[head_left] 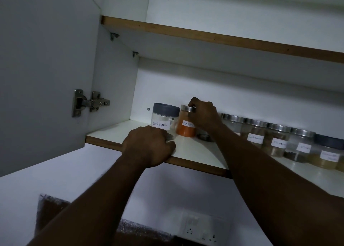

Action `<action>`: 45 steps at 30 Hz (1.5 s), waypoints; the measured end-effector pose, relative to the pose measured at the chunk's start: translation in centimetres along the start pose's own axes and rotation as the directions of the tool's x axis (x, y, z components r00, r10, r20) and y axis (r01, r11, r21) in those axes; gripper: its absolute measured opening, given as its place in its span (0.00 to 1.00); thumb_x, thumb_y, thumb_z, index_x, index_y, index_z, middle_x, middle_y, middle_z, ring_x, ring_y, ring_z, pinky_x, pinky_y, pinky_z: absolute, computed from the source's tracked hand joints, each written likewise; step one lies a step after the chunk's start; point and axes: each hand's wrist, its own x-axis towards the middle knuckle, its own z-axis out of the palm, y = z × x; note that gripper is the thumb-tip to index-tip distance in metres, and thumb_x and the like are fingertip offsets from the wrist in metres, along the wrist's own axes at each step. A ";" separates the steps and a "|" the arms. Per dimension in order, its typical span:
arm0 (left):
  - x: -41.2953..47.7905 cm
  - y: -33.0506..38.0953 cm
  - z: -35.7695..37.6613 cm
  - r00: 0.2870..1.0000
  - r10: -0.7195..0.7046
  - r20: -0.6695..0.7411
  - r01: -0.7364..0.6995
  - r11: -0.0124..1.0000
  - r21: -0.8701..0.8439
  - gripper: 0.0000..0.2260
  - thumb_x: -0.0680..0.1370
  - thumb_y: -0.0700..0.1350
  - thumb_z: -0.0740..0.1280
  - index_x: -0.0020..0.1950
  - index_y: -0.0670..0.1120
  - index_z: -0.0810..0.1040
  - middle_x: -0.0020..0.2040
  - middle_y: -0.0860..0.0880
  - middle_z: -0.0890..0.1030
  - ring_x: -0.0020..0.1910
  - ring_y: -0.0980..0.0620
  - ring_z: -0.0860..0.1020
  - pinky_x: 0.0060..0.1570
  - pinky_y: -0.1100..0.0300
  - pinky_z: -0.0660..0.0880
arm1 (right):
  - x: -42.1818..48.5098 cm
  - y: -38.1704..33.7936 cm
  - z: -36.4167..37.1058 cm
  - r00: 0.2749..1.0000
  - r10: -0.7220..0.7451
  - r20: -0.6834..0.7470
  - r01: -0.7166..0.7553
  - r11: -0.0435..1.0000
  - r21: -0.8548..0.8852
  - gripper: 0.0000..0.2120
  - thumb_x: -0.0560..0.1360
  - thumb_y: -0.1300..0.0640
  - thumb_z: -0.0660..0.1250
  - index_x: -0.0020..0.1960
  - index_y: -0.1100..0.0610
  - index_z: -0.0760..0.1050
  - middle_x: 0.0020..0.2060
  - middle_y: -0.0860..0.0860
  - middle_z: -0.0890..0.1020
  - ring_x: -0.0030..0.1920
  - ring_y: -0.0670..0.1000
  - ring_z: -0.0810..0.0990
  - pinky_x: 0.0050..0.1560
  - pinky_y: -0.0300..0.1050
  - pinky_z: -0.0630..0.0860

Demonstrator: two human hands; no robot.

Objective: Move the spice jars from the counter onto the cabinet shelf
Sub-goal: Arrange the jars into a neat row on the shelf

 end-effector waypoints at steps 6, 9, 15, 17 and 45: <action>0.1 -0.2 0.0 0.999 0.031 0.027 -0.031 1.000 -0.001 0.25 0.76 0.66 0.55 0.63 0.58 0.81 0.51 0.51 0.84 0.47 0.51 0.78 0.44 0.58 0.72 | -1.0 -0.1 -0.1 0.992 -0.055 -0.114 0.058 0.998 0.020 0.26 0.79 0.50 0.68 0.75 0.50 0.69 0.71 0.53 0.77 0.67 0.58 0.77 0.66 0.57 0.76; 0.2 -1.7 -0.4 0.999 -0.003 0.035 0.003 1.000 -0.007 0.21 0.75 0.65 0.56 0.57 0.58 0.82 0.40 0.56 0.79 0.38 0.55 0.74 0.36 0.61 0.66 | -1.4 -1.1 -1.3 0.960 -0.117 -0.255 0.138 0.988 0.068 0.28 0.79 0.44 0.68 0.76 0.49 0.68 0.72 0.51 0.76 0.69 0.56 0.76 0.68 0.56 0.74; 0.9 -4.6 -0.5 0.998 -0.063 0.030 0.061 0.996 0.066 0.18 0.72 0.66 0.54 0.33 0.55 0.69 0.33 0.57 0.72 0.34 0.57 0.70 0.32 0.59 0.63 | -0.9 -3.6 -3.5 0.968 -0.182 -0.176 0.211 0.963 0.169 0.17 0.77 0.39 0.69 0.60 0.47 0.80 0.59 0.43 0.84 0.59 0.48 0.81 0.61 0.51 0.78; 1.0 -4.5 -0.3 0.997 -0.061 0.050 0.057 0.996 0.072 0.19 0.71 0.67 0.53 0.34 0.54 0.69 0.33 0.57 0.72 0.34 0.57 0.70 0.32 0.59 0.63 | -1.0 -4.6 -3.4 0.974 -0.219 -0.057 0.226 0.951 0.209 0.19 0.76 0.36 0.68 0.60 0.46 0.79 0.59 0.43 0.84 0.59 0.46 0.80 0.61 0.53 0.77; 1.7 -4.4 -0.3 0.994 -0.100 0.044 0.097 0.994 0.054 0.18 0.73 0.64 0.58 0.41 0.51 0.76 0.36 0.53 0.72 0.40 0.50 0.74 0.41 0.56 0.70 | 3.1 -5.0 4.4 0.989 -0.109 0.104 0.119 0.989 -0.087 0.14 0.77 0.49 0.67 0.61 0.51 0.77 0.55 0.55 0.84 0.55 0.60 0.81 0.54 0.51 0.78</action>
